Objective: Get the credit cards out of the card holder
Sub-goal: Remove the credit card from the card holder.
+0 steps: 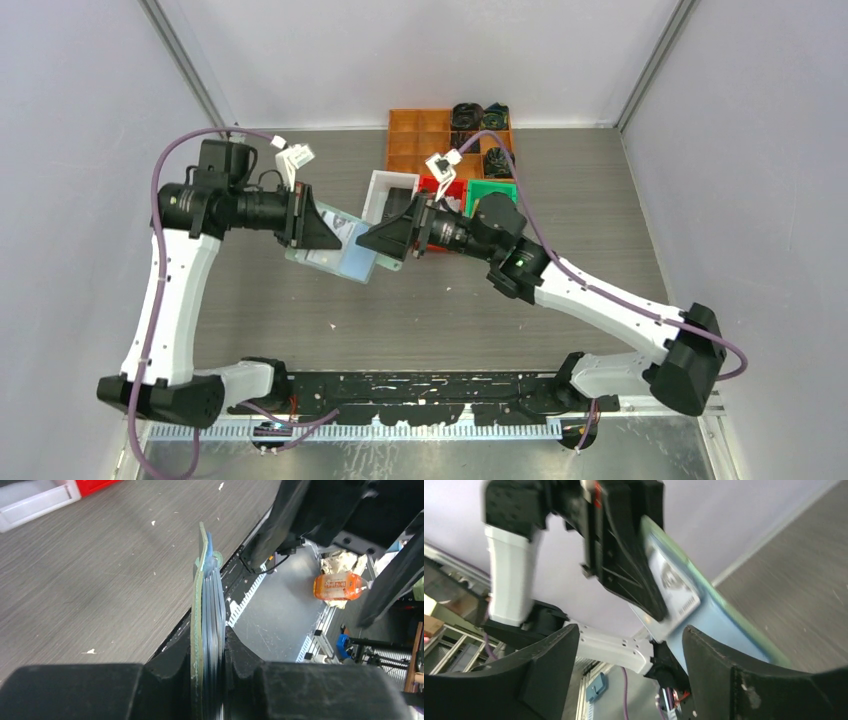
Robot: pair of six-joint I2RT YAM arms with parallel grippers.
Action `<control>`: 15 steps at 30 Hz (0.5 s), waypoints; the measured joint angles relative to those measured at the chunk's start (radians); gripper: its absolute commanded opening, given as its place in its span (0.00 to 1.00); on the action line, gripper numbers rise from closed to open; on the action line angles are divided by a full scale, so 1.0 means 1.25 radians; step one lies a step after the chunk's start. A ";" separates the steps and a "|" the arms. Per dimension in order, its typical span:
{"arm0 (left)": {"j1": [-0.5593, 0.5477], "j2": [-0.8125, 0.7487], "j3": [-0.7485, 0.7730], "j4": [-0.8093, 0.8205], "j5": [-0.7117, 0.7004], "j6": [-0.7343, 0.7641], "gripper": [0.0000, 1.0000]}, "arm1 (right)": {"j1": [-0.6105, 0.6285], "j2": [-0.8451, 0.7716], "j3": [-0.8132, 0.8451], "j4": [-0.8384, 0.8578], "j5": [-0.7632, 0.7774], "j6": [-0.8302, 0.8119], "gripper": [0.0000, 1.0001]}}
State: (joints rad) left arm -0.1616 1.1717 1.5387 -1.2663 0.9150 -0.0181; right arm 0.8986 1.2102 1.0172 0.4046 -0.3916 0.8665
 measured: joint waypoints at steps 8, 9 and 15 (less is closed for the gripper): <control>0.106 0.091 0.062 -0.104 0.010 0.073 0.00 | 0.002 0.093 0.027 -0.079 -0.036 0.048 1.00; 0.112 0.091 0.062 -0.106 0.010 0.077 0.00 | 0.002 0.104 0.040 -0.088 -0.039 0.051 0.99; 0.115 0.066 0.045 -0.090 0.015 0.051 0.01 | 0.003 0.142 0.069 -0.116 -0.050 0.071 0.91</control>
State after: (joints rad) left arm -0.0174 1.2537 1.5951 -1.3792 0.9340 0.0460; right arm 0.9024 1.3872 1.1038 0.2596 -0.4545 0.9558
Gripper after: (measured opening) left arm 0.192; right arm 0.945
